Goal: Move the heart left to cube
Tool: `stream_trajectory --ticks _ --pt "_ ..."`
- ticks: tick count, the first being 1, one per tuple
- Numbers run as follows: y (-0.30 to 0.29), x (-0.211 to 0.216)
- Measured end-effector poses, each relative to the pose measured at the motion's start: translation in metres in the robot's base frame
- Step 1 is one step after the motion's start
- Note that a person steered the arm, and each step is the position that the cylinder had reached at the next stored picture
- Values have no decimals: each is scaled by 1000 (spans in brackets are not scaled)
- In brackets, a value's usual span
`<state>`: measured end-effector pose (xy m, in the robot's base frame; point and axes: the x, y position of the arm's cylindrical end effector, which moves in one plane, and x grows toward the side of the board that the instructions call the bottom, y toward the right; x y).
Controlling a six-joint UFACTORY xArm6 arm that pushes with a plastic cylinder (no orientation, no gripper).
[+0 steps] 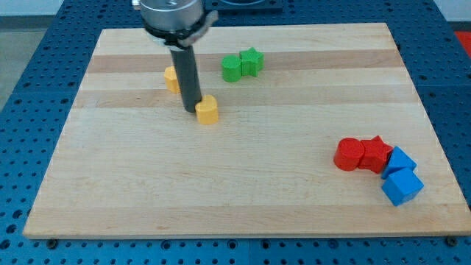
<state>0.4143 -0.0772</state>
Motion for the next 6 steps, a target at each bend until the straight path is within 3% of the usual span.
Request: stream_trajectory --ticks 4,6 --pt "104 40" --pt "128 81"
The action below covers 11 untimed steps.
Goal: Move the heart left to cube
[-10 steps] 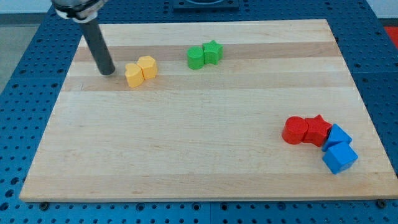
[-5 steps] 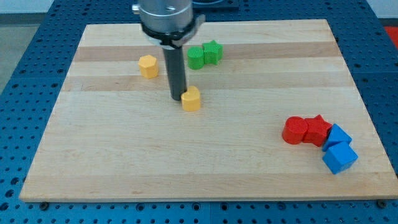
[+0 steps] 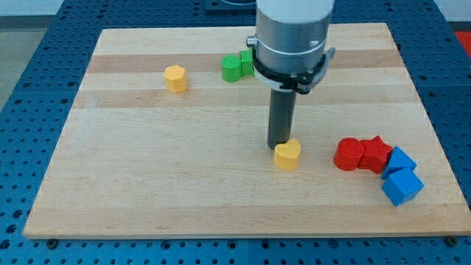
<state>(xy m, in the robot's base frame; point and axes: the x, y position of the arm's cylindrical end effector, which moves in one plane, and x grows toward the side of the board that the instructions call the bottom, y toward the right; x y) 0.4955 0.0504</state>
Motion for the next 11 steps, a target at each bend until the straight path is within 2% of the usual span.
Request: stream_trajectory --ticks 7,9,11 --pt "1 95" --pt "19 91" --pt "68 76"
